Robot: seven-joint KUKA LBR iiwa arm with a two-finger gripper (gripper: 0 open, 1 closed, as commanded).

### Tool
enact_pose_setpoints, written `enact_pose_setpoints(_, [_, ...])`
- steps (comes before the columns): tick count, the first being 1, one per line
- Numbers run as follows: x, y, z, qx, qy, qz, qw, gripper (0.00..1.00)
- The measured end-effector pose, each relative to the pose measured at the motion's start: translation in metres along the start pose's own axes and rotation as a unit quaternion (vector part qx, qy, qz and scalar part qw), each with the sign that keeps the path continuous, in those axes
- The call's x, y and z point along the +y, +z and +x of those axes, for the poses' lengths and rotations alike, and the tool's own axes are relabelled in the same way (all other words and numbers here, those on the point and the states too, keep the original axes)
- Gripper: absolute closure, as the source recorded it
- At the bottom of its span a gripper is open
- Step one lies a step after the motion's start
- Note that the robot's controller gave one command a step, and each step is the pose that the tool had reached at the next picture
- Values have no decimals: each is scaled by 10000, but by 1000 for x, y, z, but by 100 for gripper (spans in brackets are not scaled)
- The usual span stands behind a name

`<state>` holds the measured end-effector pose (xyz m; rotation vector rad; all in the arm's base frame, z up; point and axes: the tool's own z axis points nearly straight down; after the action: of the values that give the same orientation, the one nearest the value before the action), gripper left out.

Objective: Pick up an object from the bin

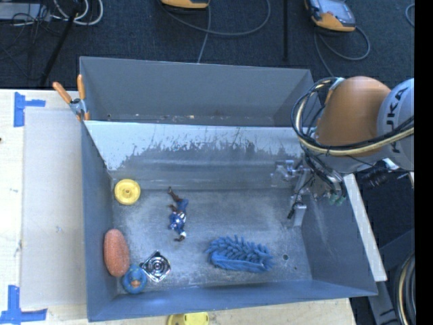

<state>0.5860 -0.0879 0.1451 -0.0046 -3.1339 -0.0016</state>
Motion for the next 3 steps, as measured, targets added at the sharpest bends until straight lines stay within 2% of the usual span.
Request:
enact_pose_setpoints(1, [0,-5,-2,-37,-8,5,10000,0])
enact_pose_setpoints(2, [26,25,29,-68,-247,17,9997,0])
enact_pose_setpoints(3, [82,60,48,-29,-258,9,9997,0])
